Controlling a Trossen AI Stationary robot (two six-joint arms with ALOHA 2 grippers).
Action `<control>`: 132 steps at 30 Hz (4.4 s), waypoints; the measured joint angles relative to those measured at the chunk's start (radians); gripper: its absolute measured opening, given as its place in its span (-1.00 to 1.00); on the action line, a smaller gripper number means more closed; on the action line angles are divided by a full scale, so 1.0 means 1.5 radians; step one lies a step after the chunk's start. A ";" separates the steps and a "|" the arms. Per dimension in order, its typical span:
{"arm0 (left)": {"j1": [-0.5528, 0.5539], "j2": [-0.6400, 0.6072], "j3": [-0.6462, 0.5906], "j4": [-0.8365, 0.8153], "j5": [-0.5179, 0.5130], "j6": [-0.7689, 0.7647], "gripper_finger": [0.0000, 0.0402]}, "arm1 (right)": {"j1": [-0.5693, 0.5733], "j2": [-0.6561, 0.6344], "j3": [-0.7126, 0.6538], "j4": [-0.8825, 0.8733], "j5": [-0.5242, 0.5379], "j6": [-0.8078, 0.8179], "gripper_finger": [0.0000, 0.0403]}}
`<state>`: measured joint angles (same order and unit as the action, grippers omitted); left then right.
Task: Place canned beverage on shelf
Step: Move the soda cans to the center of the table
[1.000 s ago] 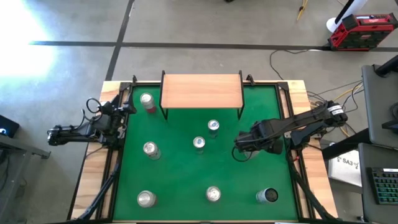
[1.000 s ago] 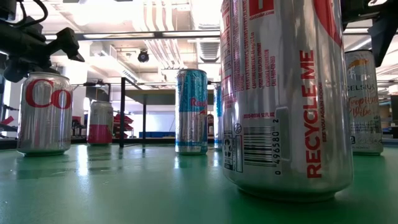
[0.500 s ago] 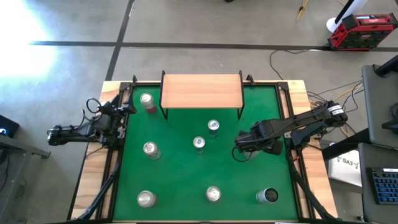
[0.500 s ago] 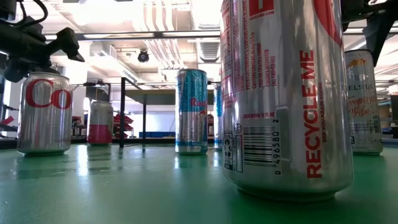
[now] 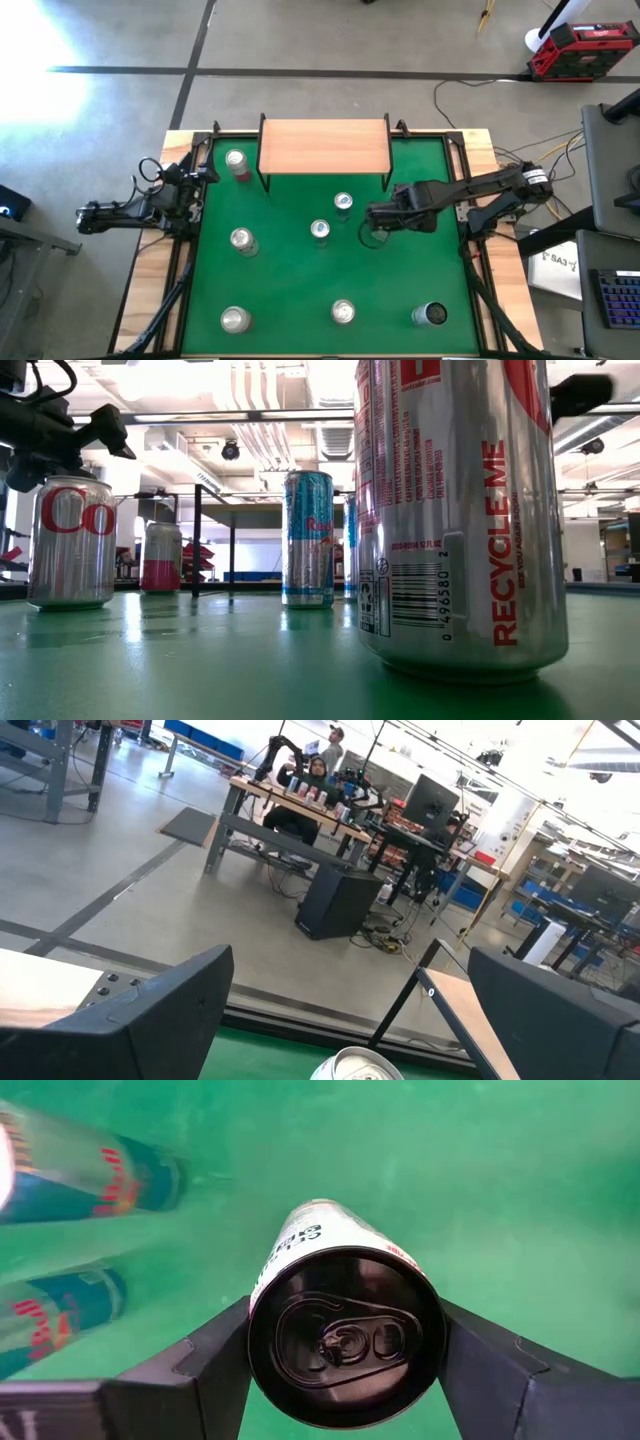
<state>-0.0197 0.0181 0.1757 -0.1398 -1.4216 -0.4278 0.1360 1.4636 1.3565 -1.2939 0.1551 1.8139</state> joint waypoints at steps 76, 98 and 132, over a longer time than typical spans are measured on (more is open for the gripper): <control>0.000 0.001 0.000 0.000 0.000 0.000 0.94 | 0.231 0.094 0.180 -0.128 -0.003 0.122 0.82; 0.000 0.001 0.000 0.000 0.000 0.000 0.94 | 0.475 0.094 0.181 -0.100 -0.096 0.434 0.82; 0.000 0.001 0.000 0.000 0.000 0.000 0.94 | 0.531 0.143 0.185 -0.084 -0.105 0.625 0.82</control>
<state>-0.0200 0.0200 0.1757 -0.1396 -1.4216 -0.4274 0.9330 1.6775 1.6333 -1.4201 -0.0027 2.7518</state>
